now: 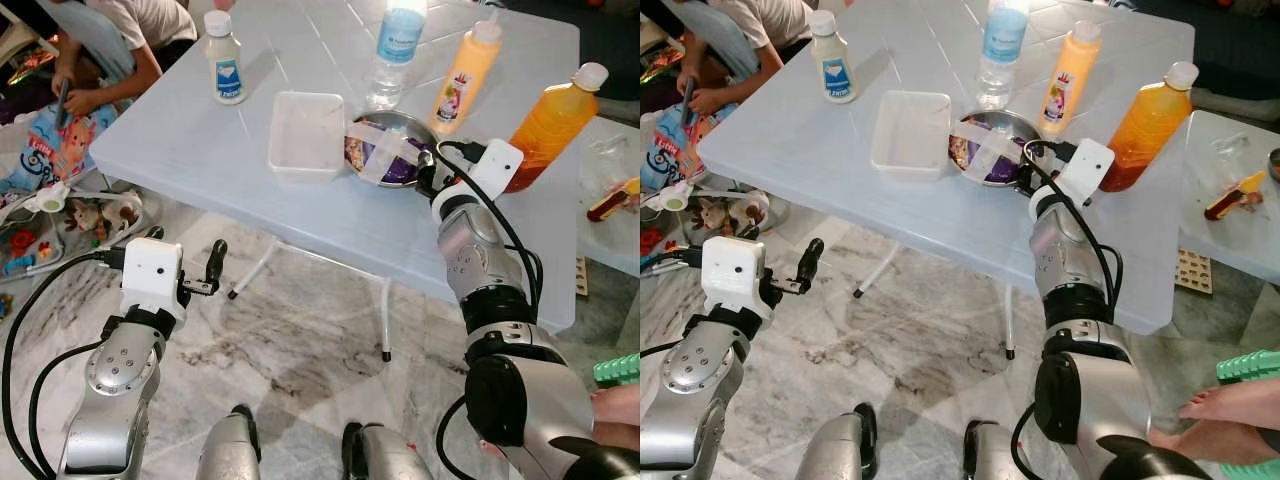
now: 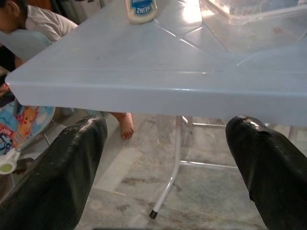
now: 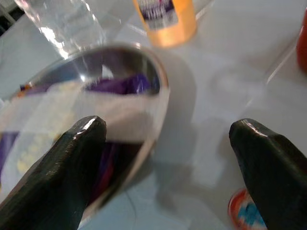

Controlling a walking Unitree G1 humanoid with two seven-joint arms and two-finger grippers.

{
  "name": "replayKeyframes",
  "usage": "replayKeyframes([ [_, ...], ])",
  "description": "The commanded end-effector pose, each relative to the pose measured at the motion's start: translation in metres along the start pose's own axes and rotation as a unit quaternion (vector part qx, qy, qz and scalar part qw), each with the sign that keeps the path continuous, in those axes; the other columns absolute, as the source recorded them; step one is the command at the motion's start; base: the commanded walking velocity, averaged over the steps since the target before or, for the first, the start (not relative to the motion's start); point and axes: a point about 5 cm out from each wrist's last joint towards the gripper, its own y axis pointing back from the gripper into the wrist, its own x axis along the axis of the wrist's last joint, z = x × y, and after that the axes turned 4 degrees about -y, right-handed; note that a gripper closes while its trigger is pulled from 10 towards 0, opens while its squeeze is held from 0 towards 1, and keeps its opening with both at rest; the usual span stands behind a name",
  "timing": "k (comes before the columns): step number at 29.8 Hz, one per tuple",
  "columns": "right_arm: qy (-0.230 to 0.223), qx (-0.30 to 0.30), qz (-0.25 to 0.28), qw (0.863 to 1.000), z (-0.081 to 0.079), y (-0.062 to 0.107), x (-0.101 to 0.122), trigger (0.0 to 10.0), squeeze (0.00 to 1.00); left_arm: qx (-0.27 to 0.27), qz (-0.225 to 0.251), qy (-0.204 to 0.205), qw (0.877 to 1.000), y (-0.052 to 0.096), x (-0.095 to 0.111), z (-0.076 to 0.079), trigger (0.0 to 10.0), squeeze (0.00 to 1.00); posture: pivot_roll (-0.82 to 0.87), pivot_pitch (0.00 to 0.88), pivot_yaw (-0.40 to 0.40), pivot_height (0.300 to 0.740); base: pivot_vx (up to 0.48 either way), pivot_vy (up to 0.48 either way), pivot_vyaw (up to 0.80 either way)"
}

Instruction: Restocking fridge

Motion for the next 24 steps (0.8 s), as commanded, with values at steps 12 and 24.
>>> replayKeyframes([
  [12, -0.081, 0.000, -0.068, 0.994, -0.012, 0.002, -0.018, 10.0, 0.00, -0.001, 0.003, -0.010, 1.000, -0.002, 0.004, -0.004, 10.0, 0.00, 0.10, 0.203, -0.035, 0.740, 0.000, 0.000, 0.00],
  [24, -0.145, 0.005, -0.124, 0.982, -0.031, 0.004, -0.026, 10.0, 0.00, 0.002, 0.003, -0.010, 1.000, -0.005, 0.004, -0.003, 10.0, 0.00, 0.10, 0.192, -0.041, 0.740, 0.000, 0.000, 0.00],
])
